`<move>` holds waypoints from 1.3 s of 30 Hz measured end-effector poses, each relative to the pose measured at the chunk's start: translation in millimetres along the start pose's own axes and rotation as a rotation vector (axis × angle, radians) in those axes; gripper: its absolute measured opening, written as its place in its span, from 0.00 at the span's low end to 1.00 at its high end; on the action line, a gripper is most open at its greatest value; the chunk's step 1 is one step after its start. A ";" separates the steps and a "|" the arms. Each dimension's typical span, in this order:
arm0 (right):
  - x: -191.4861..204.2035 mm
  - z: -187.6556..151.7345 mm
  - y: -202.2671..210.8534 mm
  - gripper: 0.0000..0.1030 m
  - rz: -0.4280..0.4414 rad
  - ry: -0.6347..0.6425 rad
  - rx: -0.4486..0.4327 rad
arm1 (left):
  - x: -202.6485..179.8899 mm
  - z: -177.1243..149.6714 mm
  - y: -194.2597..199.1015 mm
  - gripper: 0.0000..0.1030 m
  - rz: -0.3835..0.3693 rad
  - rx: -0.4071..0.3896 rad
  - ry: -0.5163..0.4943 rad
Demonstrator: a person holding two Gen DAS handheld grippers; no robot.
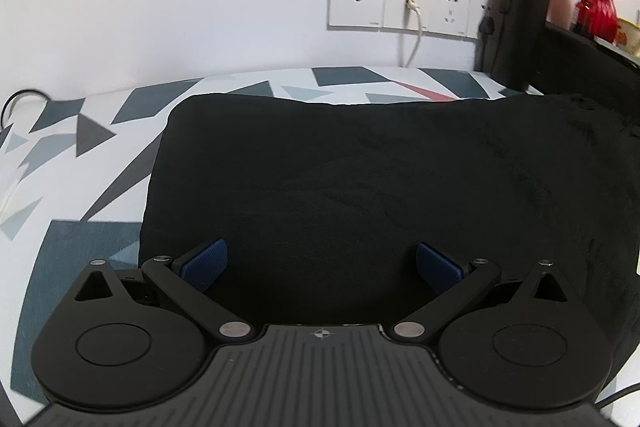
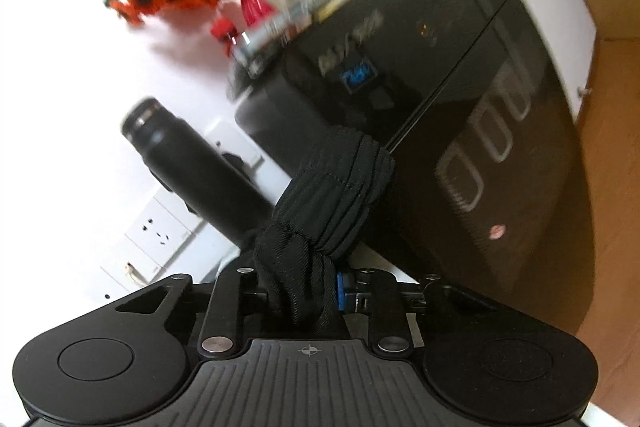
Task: Fold clothes
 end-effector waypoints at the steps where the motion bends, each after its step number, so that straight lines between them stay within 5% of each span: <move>1: -3.8 1.0 6.4 0.21 -0.002 -0.012 -0.002 | 0.3 0.1 -0.3 1.00 -0.013 0.001 -0.010; 7: -25.6 4.2 27.7 0.23 -0.016 -0.061 0.011 | 1.5 -0.5 -0.9 1.00 -0.055 0.001 -0.038; 15: -27.6 2.6 0.4 0.50 -0.031 -0.093 0.052 | 1.5 -1.7 0.2 1.00 -0.051 -0.008 -0.034; 16: -28.0 1.8 -2.2 0.49 -0.044 -0.083 0.053 | 1.3 -1.8 0.1 1.00 -0.050 -0.008 -0.034; 18: -27.8 2.3 -5.6 0.26 -0.060 -0.047 0.049 | 1.3 -1.7 -0.1 1.00 -0.050 -0.008 -0.033; 22: -14.7 16.6 5.1 0.23 -0.006 0.027 -0.030 | 2.0 -2.0 0.1 1.00 -0.051 -0.008 -0.031; 32: 1.1 4.6 11.6 0.21 -0.084 0.130 -0.038 | 3.4 -0.9 -0.4 1.00 -0.039 -0.004 -0.013; 39: 76.4 -13.7 32.7 0.20 -0.041 0.346 -0.074 | 19.8 11.9 15.7 1.00 -0.105 0.017 0.099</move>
Point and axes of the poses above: each gripper's, at about its wrist camera, not at the fingertips, and y roughly against the way its jaws point, x to its left, z to its top, the point moved 8 cm from there along -y, roughly the way its jaws point, and after that the axes turned 5 degrees about -x, right-handed, at the moved point
